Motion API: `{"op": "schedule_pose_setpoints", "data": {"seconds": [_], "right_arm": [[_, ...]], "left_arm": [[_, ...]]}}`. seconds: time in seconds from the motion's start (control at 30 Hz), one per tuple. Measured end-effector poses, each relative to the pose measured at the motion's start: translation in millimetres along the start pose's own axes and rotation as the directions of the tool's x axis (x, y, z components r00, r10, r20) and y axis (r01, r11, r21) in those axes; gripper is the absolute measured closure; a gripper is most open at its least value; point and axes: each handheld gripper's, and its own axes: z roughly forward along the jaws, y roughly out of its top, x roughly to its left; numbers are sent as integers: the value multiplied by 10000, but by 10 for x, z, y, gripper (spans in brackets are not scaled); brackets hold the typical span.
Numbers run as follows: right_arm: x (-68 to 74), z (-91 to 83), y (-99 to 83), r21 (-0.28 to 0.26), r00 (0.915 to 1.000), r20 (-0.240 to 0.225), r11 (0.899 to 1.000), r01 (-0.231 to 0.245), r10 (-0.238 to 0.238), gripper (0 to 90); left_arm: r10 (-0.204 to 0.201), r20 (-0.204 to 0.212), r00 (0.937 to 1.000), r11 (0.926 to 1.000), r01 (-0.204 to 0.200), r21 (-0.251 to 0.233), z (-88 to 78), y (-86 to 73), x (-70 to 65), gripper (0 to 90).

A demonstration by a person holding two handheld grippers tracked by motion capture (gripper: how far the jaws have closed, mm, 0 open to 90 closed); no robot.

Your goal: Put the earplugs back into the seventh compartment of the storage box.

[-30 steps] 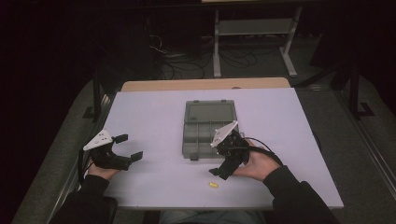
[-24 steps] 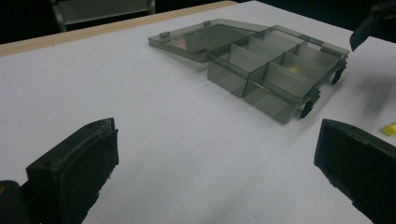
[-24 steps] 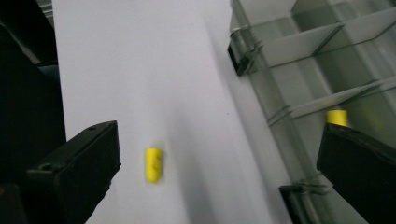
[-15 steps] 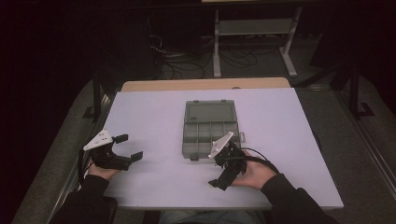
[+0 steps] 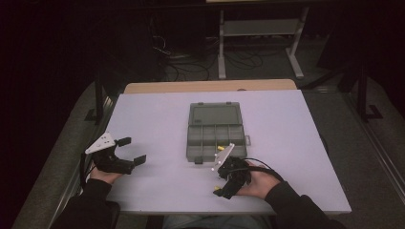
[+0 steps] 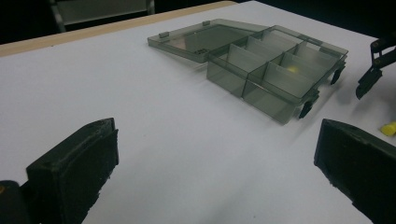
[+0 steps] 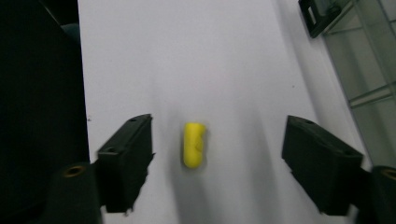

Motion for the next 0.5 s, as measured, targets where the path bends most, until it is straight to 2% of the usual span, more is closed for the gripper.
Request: {"op": "schedule_pose_setpoints", "data": {"seconds": [0.5], "right_arm": [[52, 70, 13, 417, 9990, -370, 9988, 272, -256, 711]], "left_arm": [[27, 5, 10000, 10000, -27, 28, 4, 0, -1, 0]]}}
